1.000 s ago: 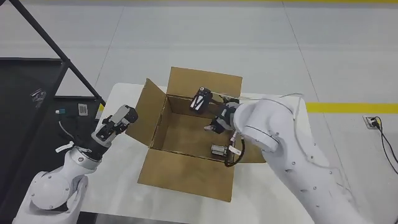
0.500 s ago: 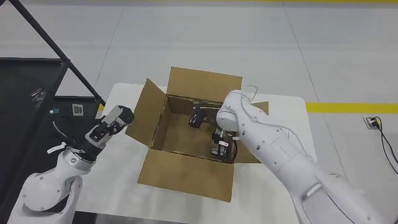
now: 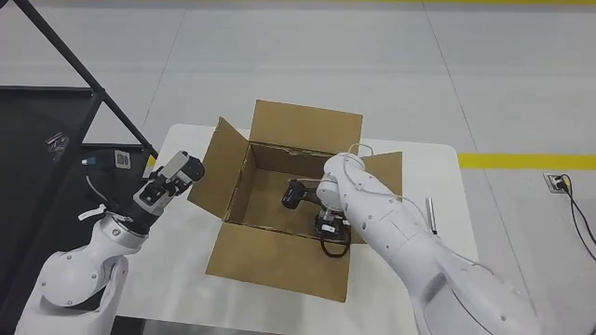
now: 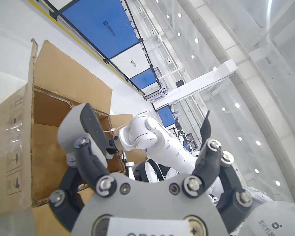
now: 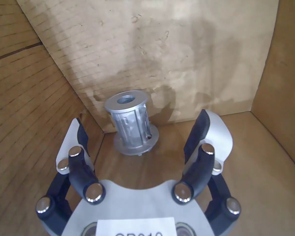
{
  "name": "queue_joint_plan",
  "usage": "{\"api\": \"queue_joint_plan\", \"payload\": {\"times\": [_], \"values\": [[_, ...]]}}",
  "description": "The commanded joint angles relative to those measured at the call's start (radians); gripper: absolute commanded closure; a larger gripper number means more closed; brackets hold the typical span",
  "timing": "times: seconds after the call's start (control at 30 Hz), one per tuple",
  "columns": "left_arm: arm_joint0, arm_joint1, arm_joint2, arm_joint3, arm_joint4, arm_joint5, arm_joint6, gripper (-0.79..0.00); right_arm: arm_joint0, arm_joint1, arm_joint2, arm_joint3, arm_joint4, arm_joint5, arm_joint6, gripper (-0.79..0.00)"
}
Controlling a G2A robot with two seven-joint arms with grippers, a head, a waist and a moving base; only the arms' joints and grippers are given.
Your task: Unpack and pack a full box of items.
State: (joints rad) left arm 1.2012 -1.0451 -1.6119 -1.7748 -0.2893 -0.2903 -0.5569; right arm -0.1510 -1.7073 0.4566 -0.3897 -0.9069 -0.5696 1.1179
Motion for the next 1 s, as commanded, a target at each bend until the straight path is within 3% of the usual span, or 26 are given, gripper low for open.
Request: {"api": "queue_joint_plan", "payload": {"times": [0.0,0.13,0.23,0.3,0.63,0.97], "values": [[-0.002,0.0,0.0,-0.001,0.002,0.001,0.001,-0.785,0.001,-0.013,-0.006,0.024,-0.003,0.007,-0.003,-0.785],[-0.003,-0.001,0.0,0.003,0.001,0.004,0.005,-0.785,0.001,-0.037,-0.017,0.065,-0.011,0.031,-0.007,-0.708],[-0.003,-0.001,0.0,0.007,0.0,0.005,0.007,-0.785,-0.002,-0.055,-0.022,0.088,-0.012,0.037,-0.012,-0.545],[-0.003,-0.001,0.0,0.007,0.0,0.005,0.009,-0.785,-0.002,-0.065,-0.024,0.104,-0.012,0.042,-0.017,-0.391],[-0.001,-0.002,0.001,0.007,0.002,0.008,0.014,-0.785,0.031,-0.089,-0.016,0.158,-0.015,0.044,-0.112,-0.009],[-0.005,-0.004,0.01,0.006,0.009,0.01,0.013,-0.785,0.09,-0.057,0.024,0.191,0.001,-0.047,-0.333,0.0]]}}
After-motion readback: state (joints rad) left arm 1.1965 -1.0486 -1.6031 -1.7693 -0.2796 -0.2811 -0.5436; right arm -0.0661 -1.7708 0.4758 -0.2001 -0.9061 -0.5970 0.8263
